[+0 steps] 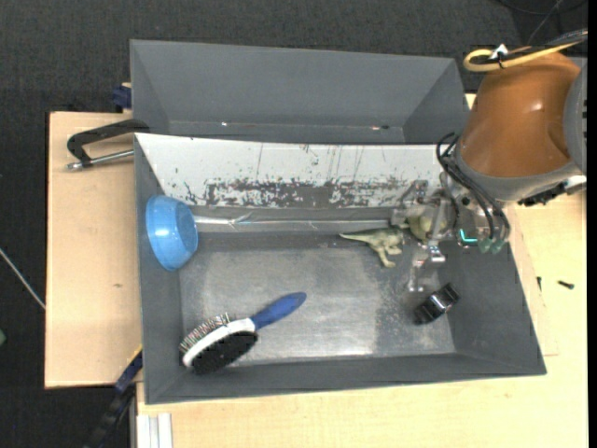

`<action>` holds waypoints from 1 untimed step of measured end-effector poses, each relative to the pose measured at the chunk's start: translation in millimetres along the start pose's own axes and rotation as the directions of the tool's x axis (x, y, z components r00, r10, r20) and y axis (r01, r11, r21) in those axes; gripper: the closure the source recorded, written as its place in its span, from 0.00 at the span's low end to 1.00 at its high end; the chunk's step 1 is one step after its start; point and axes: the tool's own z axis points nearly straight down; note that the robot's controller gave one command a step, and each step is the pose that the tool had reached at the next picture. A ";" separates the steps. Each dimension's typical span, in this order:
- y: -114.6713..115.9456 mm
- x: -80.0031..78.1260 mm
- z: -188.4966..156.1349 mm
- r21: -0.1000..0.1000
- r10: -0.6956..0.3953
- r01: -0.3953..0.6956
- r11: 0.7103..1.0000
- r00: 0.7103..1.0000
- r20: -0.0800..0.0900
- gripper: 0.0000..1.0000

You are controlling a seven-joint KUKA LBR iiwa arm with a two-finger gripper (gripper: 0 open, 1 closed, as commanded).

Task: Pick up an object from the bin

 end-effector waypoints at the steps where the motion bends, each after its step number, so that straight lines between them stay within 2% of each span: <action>1: 79.8 34.6 108.5 -0.002 -0.101 0.101 0.995 0.995 -0.001 0.00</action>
Offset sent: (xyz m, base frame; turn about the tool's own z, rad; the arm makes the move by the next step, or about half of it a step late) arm -0.0329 0.0753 -0.1042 -0.0950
